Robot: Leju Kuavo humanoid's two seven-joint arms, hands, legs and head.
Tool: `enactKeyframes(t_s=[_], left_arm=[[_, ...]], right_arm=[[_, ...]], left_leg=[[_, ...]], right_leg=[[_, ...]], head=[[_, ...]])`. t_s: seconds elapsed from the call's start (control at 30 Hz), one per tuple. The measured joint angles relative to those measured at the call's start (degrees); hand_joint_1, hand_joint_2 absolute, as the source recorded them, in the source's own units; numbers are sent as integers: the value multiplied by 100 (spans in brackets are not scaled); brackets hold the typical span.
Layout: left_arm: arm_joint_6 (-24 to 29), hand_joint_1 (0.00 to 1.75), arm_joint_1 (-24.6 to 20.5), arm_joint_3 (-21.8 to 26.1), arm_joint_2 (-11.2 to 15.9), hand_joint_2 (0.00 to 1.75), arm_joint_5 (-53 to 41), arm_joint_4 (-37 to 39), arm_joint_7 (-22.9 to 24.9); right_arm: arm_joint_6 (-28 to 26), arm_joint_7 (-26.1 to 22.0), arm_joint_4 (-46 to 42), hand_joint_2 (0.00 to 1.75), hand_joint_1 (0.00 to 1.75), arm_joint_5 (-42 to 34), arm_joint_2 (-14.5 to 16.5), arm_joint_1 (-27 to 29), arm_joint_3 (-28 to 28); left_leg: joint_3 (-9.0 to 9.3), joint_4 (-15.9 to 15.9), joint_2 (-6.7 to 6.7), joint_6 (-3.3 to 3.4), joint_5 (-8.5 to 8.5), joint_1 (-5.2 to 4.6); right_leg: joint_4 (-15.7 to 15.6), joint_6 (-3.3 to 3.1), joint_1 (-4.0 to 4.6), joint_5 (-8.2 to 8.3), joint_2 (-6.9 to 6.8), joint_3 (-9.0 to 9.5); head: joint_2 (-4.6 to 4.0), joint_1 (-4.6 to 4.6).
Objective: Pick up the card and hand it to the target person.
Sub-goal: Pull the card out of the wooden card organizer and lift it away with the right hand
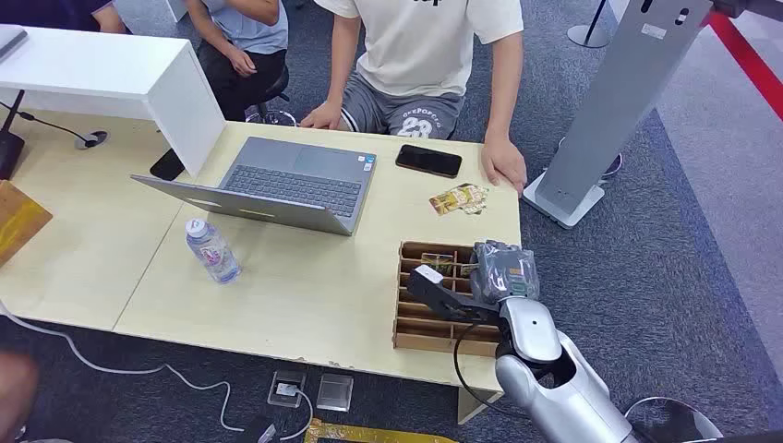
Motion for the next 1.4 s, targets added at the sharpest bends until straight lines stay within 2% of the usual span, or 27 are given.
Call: enactKeyframes(t_s=[0.37,0.8,1.0,1.23,1.4], left_arm=[[0,0,0,0,0,0,0,-2,-27],[0,0,0,-32,0,0,-165,-1,-73],[0,0,4,-31,3,0,-110,0,-75],[0,0,5,-30,9,0,-101,0,-82],[0,0,7,-27,9,0,-63,0,-82]], right_arm=[[-5,-29,2,175,140,-12,7,-10,21],[-28,-78,-14,175,138,-167,3,-31,61],[7,-244,-288,175,138,-638,-79,-123,4],[55,-684,-833,175,138,-1823,-228,-271,-101],[-284,-964,-1183,175,138,-1943,-286,-308,-99]], left_leg=[[5,0,0,0,1,0],[7,0,1,0,1,0],[6,0,3,0,1,0],[5,0,3,0,1,0],[4,0,2,0,1,0]], right_leg=[[0,0,0,1,0,4],[0,0,0,1,1,5],[1,0,0,1,2,3],[0,0,0,1,2,1],[1,0,0,1,1,2]], head=[[0,0],[0,1],[0,1],[0,-3],[0,-1]])
